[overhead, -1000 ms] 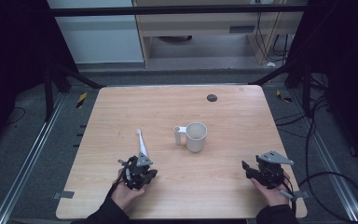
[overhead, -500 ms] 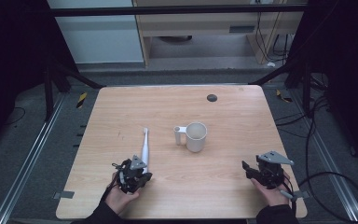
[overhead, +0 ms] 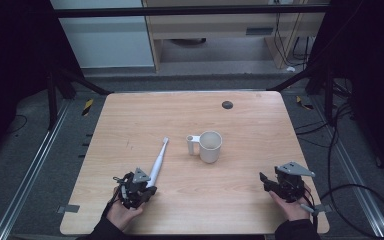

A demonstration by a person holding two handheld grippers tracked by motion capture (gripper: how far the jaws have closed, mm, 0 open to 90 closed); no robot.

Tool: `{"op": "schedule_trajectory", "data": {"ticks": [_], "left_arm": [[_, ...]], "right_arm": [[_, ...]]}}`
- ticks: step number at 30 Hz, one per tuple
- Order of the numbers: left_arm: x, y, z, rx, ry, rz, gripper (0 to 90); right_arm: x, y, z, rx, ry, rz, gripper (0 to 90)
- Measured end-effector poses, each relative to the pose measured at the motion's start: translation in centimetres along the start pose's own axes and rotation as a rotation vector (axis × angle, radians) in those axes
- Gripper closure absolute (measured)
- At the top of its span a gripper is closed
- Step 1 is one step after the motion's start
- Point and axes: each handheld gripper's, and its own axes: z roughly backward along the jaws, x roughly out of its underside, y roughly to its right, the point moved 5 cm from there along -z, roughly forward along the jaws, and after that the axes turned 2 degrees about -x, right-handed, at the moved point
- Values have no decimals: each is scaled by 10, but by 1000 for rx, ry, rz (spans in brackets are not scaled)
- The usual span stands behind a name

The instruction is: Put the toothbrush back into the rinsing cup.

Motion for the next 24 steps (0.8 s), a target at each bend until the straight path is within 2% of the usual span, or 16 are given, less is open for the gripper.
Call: {"op": "schedule_trajectory", "data": {"ticks": [11, 16, 20, 24], "left_arm": [[2, -3, 4, 1, 3, 7, 893], [-7, -6, 18, 0, 57, 22, 885], [-19, -16, 30, -20, 107, 49, 868], [-31, -28, 38, -40, 128, 67, 833]], "right_arm": [[0, 0, 0, 1, 2, 0, 388], [-1, 1, 1, 6, 7, -4, 386], [-2, 1, 2, 5, 8, -13, 383], [-3, 0, 2, 9, 12, -7, 379]]}}
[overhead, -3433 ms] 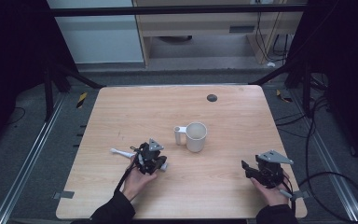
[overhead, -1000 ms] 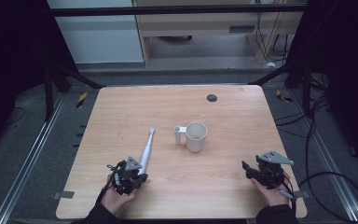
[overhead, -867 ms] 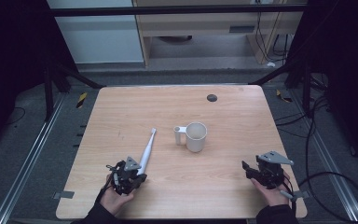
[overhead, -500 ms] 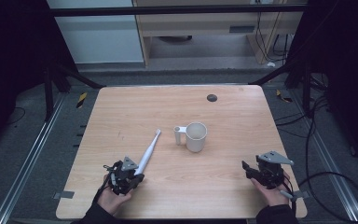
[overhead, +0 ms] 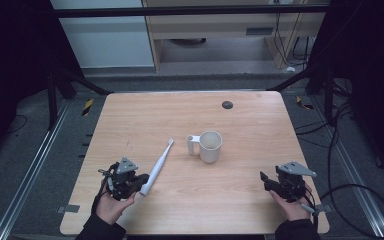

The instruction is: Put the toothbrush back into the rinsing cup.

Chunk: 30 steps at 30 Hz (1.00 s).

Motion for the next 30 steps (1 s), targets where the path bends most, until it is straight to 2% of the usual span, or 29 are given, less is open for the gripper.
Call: {"op": "schedule_trajectory", "data": {"ticks": [3, 8, 18, 21, 27, 30], "left_arm": [[-9, -9, 1, -23, 1, 9, 805], [-24, -19, -1, -32, -16, 20, 715], [-47, -31, -3, -44, 1, 38, 559], [-53, -34, -8, -39, -37, 34, 516], [-62, -37, -19, -31, -64, 23, 489], [-64, -38, -26, -42, -90, 9, 474]], "right_arm": [[-1, 0, 1, 3, -1, -3, 377], [-1, 0, 0, 1, -5, -7, 377], [0, 2, -1, 6, -5, -4, 375], [0, 3, -2, 4, -9, -1, 374], [1, 3, -2, 2, -12, -4, 373], [2, 4, -3, -2, -17, 0, 372]]}}
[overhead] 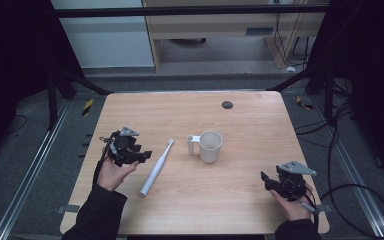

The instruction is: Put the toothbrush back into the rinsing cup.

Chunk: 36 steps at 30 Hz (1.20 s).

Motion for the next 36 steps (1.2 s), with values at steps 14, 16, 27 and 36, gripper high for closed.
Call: {"op": "schedule_trajectory", "data": {"ticks": [14, 16, 27, 36], "left_arm": [[-2, 4, -27, -19, -113, -42, 473], [-1, 5, -30, -12, -123, -39, 481], [0, 13, -45, 25, -183, -57, 507], [3, 15, -56, 36, -234, -66, 513]], "right_arm": [[1, -1, -3, -13, -14, 10, 371], [1, -2, -4, -19, -20, 5, 371], [0, -4, -6, -21, -26, 23, 371], [1, -5, -6, -25, -32, 17, 373]]}}
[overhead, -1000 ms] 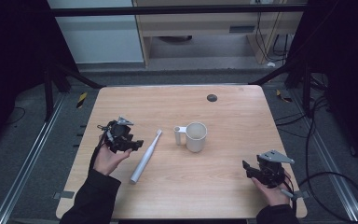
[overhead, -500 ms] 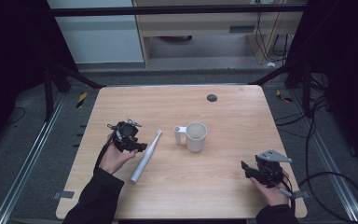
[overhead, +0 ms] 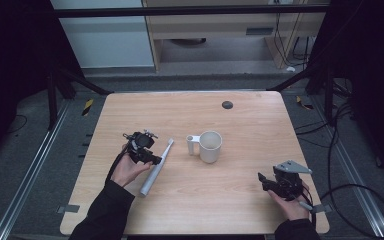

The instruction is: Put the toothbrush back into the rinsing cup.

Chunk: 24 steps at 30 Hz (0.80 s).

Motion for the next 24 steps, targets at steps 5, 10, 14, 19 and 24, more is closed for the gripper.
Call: {"op": "schedule_trajectory", "data": {"ticks": [5, 10, 14, 19, 24], "left_arm": [[1, 2, -7, 7, -29, -4, 528], [1, 3, -12, 19, -41, 0, 544], [1, 3, -15, 25, -56, 3, 560], [2, 5, -21, 33, -81, 6, 585], [3, 7, -27, 31, -108, 3, 612]], "right_arm": [[0, 1, 0, 0, 2, 5, 375], [0, 2, -1, -1, -1, 2, 375], [0, 1, -2, -2, -3, 7, 375], [0, 1, -2, -5, -8, 7, 375], [0, 1, -2, -6, -7, 9, 376]]}}
